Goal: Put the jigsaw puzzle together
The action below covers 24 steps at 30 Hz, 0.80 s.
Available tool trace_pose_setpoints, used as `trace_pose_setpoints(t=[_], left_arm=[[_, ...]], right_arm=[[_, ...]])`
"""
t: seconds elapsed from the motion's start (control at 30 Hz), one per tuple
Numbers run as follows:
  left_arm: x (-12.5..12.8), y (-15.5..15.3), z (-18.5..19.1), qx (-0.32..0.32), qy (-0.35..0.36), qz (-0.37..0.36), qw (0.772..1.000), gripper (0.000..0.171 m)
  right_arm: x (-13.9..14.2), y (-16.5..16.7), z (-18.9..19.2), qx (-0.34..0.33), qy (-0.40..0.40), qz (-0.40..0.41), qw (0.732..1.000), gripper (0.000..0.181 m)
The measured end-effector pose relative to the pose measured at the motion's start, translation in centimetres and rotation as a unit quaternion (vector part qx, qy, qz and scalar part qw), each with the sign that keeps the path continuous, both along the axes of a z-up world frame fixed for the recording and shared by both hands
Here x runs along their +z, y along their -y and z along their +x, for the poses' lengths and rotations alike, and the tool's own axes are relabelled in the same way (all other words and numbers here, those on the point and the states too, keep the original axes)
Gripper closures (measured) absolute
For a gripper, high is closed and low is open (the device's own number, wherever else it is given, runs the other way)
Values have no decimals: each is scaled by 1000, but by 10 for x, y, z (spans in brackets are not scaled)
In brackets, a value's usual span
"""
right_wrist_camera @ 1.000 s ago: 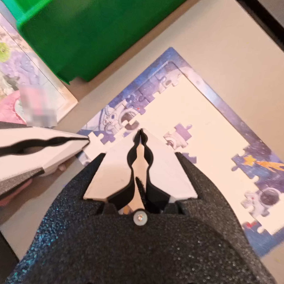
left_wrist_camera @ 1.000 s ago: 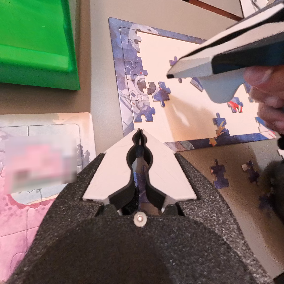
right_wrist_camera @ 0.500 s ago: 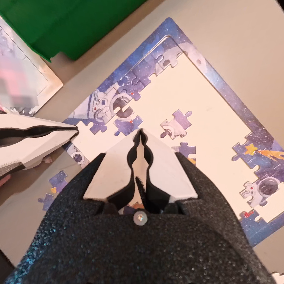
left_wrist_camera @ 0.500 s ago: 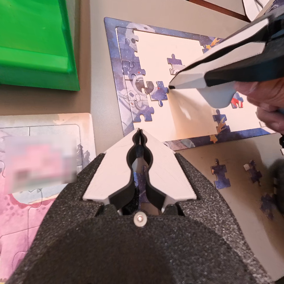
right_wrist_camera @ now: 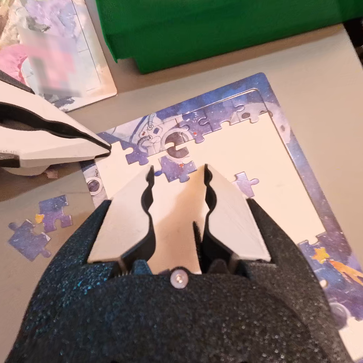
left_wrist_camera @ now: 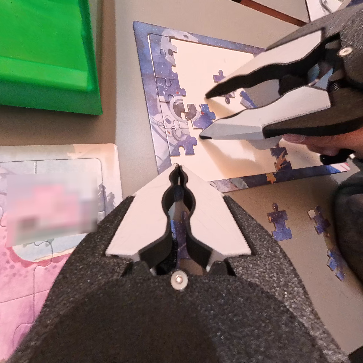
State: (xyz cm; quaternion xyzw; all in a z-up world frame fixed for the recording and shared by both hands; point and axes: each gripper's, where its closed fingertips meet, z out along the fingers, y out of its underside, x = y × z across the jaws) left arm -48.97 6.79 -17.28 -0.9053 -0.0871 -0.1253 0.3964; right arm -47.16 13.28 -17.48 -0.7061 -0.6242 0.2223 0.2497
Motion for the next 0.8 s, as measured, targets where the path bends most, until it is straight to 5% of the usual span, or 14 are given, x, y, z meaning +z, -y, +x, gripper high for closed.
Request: trace_pose_setpoints(t=[0.8], left_arm=[[0, 0, 0, 0, 0, 0, 1000, 171]], right_arm=[[8, -1, -1, 6, -23, -7, 1000, 149]])
